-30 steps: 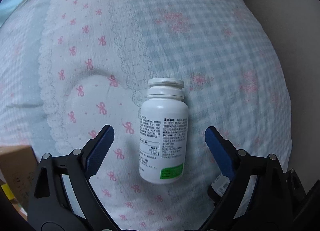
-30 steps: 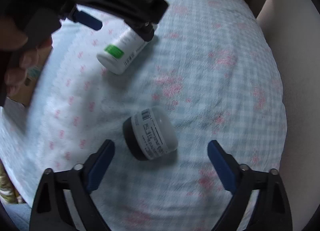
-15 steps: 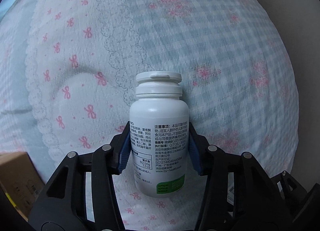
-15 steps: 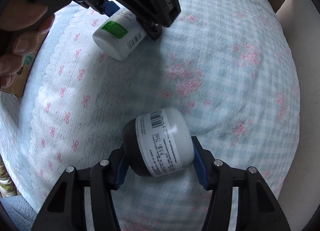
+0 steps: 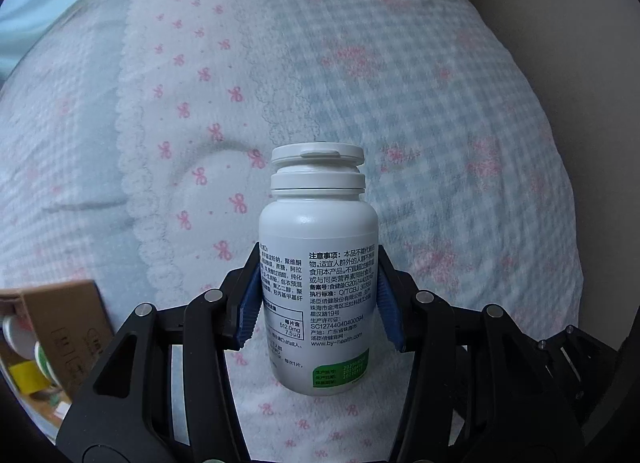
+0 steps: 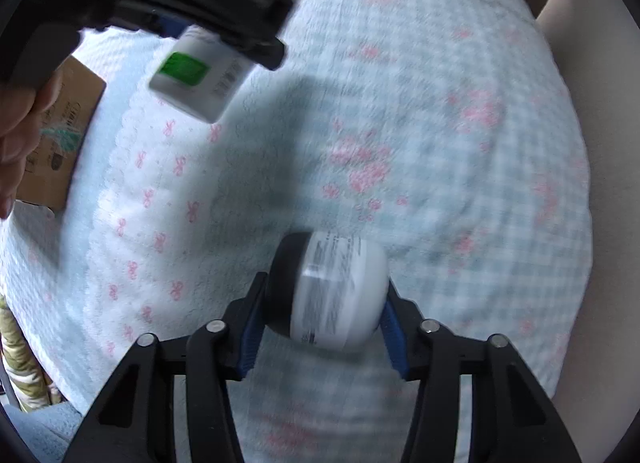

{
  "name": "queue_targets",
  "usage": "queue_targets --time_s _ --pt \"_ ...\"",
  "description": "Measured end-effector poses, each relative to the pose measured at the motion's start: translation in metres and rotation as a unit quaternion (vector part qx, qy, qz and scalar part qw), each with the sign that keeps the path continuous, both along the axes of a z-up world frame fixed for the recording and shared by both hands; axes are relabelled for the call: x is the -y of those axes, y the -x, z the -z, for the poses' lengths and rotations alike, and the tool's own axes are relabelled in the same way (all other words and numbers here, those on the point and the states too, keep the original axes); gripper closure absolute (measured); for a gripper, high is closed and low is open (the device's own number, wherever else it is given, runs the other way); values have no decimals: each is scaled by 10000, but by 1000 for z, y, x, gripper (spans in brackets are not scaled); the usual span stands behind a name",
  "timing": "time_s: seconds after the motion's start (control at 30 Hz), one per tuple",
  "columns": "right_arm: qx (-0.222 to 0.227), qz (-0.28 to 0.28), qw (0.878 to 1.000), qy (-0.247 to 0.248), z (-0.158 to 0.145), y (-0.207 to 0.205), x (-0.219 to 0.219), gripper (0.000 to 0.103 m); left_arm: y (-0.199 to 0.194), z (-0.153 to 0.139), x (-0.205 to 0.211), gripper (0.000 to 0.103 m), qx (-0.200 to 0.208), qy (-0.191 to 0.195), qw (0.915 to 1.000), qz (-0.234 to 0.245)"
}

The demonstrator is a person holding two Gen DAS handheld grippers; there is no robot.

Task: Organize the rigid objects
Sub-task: 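Carry the pill bottle and black-capped jar over the cardboard box with both tools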

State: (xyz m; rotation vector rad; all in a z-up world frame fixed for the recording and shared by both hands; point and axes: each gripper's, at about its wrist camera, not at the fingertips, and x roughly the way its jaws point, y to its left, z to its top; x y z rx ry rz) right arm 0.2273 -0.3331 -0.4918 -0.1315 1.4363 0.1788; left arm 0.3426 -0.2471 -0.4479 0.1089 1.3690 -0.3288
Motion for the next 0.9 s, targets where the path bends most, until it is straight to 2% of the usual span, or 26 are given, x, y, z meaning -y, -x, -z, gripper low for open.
queue_targets --time_s 0.13,0.3,0.5,0.7,0.9 --pt "136 298 9992 -237 -36 6 9 58 22 -50 -26 57 259 170 9994 -160" --pt "485 754 9945 -543 -100 21 17 58 51 -119 -64 57 736 368 9958 -394" --pt "944 737 9910 -594 -174 33 -1 58 81 -178 -112 57 1166 349 9906 -632" --pt "1261 696 9858 -859 -229 34 -38 58 106 -211 -177 57 1379 560 9837 -1014" --pt "1435 542 9828 -1029 -257 34 -105 58 121 -214 -245 57 1400 731 9794 -1255"
